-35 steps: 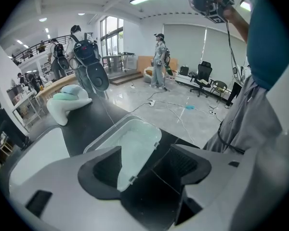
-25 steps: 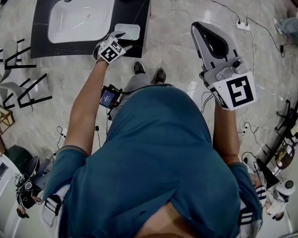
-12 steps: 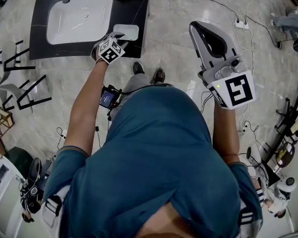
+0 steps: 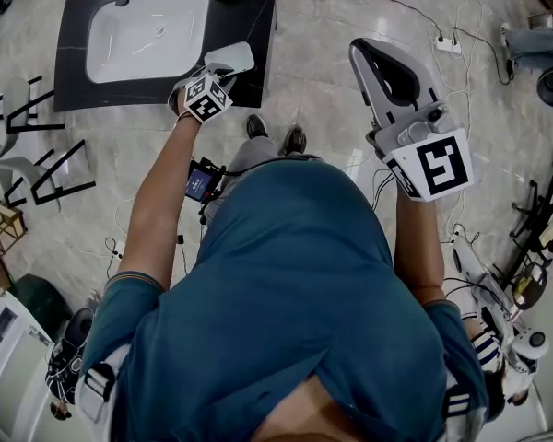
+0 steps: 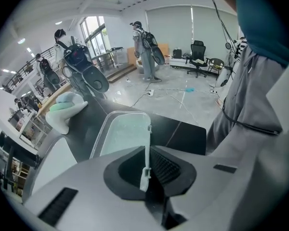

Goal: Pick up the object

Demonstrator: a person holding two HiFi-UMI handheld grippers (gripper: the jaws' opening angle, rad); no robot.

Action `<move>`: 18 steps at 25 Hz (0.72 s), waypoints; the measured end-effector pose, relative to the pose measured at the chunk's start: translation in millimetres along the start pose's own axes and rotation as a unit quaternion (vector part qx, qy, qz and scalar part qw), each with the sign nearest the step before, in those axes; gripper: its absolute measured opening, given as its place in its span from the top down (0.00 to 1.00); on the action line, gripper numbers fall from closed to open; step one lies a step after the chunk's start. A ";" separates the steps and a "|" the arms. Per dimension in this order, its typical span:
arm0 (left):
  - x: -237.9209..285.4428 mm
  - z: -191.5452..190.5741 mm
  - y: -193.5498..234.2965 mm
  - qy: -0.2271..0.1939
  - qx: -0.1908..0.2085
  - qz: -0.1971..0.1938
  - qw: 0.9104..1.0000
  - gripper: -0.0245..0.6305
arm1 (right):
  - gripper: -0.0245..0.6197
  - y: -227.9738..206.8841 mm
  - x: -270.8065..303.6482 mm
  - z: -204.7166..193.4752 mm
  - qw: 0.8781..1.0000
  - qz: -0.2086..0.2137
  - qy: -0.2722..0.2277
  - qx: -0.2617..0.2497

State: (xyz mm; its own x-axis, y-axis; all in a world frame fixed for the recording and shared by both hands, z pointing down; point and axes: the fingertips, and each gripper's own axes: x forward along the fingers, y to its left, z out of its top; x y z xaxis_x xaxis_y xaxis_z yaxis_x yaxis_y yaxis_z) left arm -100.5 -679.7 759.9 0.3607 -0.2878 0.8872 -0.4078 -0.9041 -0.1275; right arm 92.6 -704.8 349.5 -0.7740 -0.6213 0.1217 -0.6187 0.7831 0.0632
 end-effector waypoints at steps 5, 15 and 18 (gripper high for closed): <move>-7.9 3.2 3.4 -0.012 -0.002 0.014 1.000 0.94 | 0.94 0.9 -0.8 -1.0 1.000 0.000 0.001 0.000; -48.5 25.3 24.2 -0.060 0.002 0.062 0.996 0.94 | 0.94 7.4 2.4 2.6 1.000 0.004 -0.004 0.000; -63.9 36.7 29.2 -0.079 0.007 0.075 0.994 0.94 | 0.94 9.6 5.1 3.1 1.000 0.006 -0.005 -0.001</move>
State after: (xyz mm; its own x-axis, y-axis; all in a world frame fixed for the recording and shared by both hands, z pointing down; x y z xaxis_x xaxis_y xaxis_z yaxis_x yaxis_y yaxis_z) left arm -104.7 -699.3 683.2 0.4234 -0.4651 0.7774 -0.4560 -0.8509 -0.2607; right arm 82.3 -700.5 347.6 -0.7828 -0.6119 0.1131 -0.6089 0.7907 0.0636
